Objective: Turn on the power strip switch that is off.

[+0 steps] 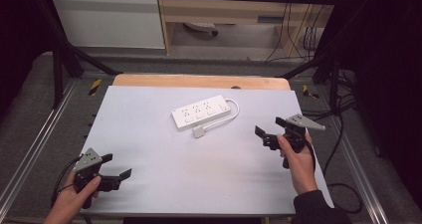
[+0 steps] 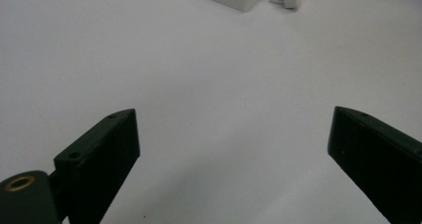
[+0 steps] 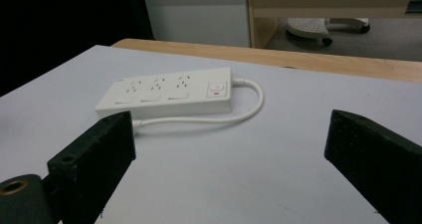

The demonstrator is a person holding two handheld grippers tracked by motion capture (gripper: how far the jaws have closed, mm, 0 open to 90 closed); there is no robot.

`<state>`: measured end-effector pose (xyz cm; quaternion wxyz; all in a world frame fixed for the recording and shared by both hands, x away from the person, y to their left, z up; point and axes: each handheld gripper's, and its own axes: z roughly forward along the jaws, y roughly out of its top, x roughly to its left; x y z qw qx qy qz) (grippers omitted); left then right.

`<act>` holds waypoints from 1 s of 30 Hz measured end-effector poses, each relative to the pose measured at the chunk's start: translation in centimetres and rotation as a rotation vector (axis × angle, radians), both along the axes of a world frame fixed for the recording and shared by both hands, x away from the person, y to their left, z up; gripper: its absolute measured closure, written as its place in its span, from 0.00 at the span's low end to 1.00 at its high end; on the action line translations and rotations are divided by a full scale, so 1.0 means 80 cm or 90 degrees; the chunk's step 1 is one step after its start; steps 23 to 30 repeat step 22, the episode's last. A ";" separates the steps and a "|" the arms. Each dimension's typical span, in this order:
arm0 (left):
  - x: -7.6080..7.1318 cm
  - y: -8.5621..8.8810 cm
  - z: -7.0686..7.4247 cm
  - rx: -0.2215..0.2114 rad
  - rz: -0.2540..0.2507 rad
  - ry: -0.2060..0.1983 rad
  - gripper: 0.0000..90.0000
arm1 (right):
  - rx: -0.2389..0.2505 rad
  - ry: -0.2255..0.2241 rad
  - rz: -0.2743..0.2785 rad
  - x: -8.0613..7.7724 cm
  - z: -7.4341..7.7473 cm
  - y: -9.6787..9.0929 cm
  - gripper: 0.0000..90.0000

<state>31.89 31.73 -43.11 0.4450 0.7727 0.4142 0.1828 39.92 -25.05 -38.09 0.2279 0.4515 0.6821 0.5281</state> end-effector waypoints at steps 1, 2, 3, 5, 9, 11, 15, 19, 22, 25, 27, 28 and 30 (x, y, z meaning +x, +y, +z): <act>0.000 0.000 0.000 0.001 0.000 -0.001 0.07 | -0.004 -0.004 -0.005 -0.004 -0.003 -0.002 0.07; 0.000 0.000 0.000 0.001 0.000 -0.001 0.07 | -0.009 -0.010 -0.010 -0.009 -0.007 -0.005 0.07; 0.000 0.000 0.000 0.001 0.000 -0.001 0.07 | -0.012 -0.014 -0.015 -0.012 -0.010 -0.007 0.07; 0.000 0.000 0.000 0.002 0.001 0.000 0.07 | -0.011 -0.015 -0.016 -0.020 -0.018 -0.010 0.07; 0.000 0.000 0.000 0.002 0.002 0.000 0.07 | -0.019 -0.013 -0.011 -0.034 -0.031 -0.012 0.07; 0.000 0.000 0.000 0.001 0.002 0.000 0.07 | -0.032 -0.015 -0.012 -0.041 -0.037 -0.013 0.06; -0.001 -0.001 0.000 0.001 0.000 -0.001 0.07 | -0.046 -0.007 -0.015 -0.051 -0.054 -0.015 0.06; -0.001 -0.001 0.001 0.002 -0.001 -0.002 0.07 | -0.057 0.010 -0.015 -0.058 -0.065 -0.017 0.06; -0.001 -0.002 0.001 0.002 -0.001 -0.002 0.07 | -0.073 0.021 -0.015 -0.059 -0.070 -0.017 0.05; -0.001 -0.002 0.001 0.002 -0.001 -0.002 0.07 | -0.073 0.021 -0.015 -0.059 -0.070 -0.017 0.05; -0.001 -0.002 0.001 0.002 -0.001 -0.002 0.07 | -0.073 0.021 -0.015 -0.059 -0.070 -0.017 0.05; -0.001 -0.002 0.001 0.002 -0.001 -0.002 0.07 | -0.073 0.021 -0.015 -0.059 -0.070 -0.017 0.05; -0.001 -0.002 0.001 0.002 -0.001 -0.002 0.07 | -0.073 0.021 -0.015 -0.059 -0.070 -0.017 0.05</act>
